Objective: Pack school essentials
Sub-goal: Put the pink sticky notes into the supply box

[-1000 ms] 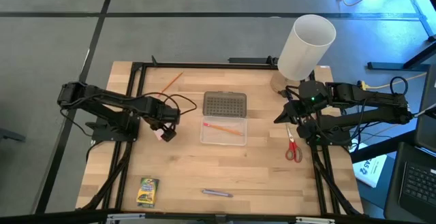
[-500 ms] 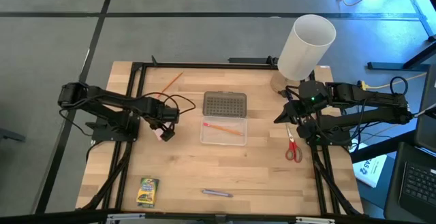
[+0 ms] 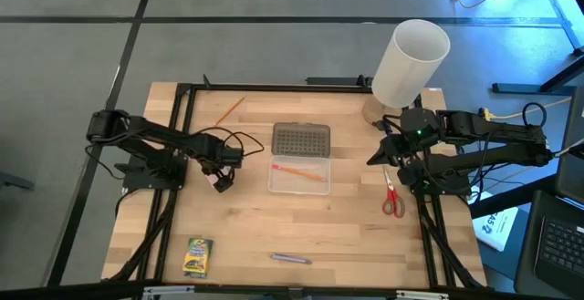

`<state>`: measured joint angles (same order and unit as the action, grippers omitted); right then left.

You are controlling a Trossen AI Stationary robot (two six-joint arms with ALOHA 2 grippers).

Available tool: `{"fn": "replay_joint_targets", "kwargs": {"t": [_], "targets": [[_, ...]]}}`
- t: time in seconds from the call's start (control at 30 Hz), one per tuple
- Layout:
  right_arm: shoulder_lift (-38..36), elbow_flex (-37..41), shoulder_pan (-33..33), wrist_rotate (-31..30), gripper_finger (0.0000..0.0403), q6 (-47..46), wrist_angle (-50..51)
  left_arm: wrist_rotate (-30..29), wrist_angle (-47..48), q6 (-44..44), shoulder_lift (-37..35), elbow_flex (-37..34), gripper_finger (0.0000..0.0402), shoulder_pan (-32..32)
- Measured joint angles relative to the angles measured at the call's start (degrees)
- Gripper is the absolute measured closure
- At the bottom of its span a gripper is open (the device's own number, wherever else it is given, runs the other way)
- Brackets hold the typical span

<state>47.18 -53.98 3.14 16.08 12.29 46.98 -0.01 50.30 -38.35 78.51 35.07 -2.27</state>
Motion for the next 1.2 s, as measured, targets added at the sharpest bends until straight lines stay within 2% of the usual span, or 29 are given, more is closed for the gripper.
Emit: {"fn": "replay_joint_targets", "kwargs": {"t": [0.1, 1.2], "targets": [[0.00, 0.00, 0.00, 0.00, 0.0391, 0.00, -0.02, -1.30, -0.07, 0.02, 0.72, 0.06, 0.0002, -0.01], [0.00, 0.00, 0.00, 0.00, 0.0391, 0.00, -0.01, -0.87, -5.13, -0.04, 1.80, 0.03, 0.0005, 0.23]]}}
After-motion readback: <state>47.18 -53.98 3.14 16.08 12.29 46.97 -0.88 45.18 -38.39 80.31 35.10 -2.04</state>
